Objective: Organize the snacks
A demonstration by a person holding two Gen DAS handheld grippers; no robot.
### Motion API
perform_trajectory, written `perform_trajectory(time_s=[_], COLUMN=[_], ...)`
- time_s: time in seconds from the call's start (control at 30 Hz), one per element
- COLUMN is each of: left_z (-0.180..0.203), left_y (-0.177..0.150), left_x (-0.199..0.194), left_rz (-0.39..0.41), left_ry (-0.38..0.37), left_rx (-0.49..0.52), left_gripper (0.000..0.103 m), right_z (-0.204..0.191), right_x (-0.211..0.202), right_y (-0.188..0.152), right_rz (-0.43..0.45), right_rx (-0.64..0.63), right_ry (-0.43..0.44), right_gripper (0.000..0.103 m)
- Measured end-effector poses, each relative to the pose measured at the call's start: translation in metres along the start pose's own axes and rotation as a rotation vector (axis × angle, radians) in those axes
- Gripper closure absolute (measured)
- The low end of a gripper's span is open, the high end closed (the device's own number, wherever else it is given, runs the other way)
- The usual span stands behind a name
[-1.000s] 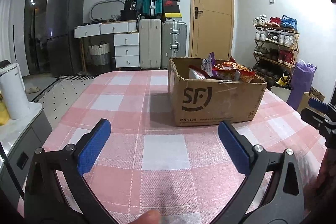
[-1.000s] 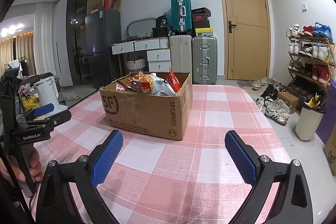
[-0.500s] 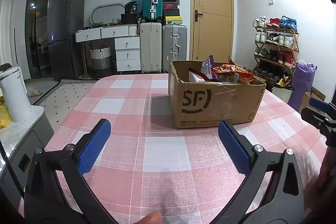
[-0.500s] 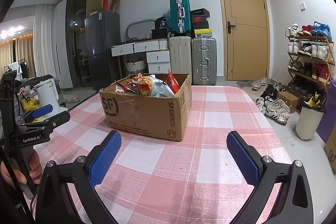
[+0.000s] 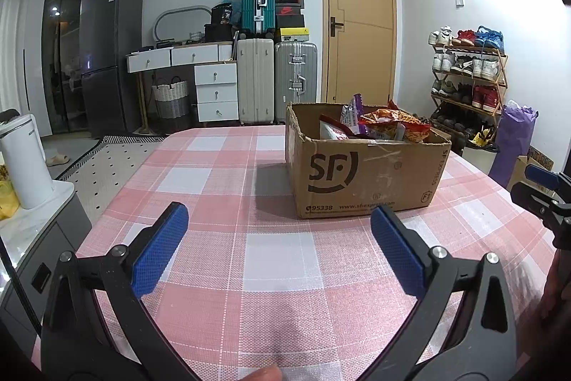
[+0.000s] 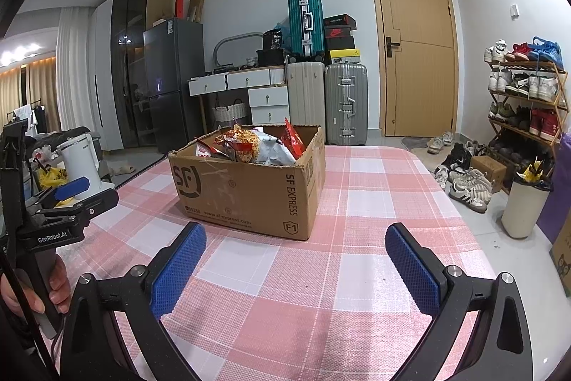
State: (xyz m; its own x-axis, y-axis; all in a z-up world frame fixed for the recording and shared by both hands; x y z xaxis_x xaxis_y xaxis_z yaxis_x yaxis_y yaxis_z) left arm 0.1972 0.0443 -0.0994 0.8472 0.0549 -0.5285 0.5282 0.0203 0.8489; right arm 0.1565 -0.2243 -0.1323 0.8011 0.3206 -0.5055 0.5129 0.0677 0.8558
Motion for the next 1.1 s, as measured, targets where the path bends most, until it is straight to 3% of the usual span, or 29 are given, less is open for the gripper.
perform_trajectory(time_s=[1.1], left_z=[-0.0027], left_y=[-0.0040], left_x=[0.0046], left_rz=[-0.010], left_ry=[-0.013], left_rx=[-0.010], left_gripper=[0.001], right_z=[-0.0017], right_x=[-0.0022], right_y=[-0.0006], right_rz=[-0.002], right_rx=[-0.002], right_ry=[-0.003], right_gripper=[0.001])
Point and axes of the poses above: each gripper's, at about its wrist camera, not at the fingertips, and x roughly the way its jaws point, z to its right, y to its top, the point moved 6 cm from there along x, roughly the way its jaws point, and after that the axes turned 8 degrees about -z, right-handed, at the moved point
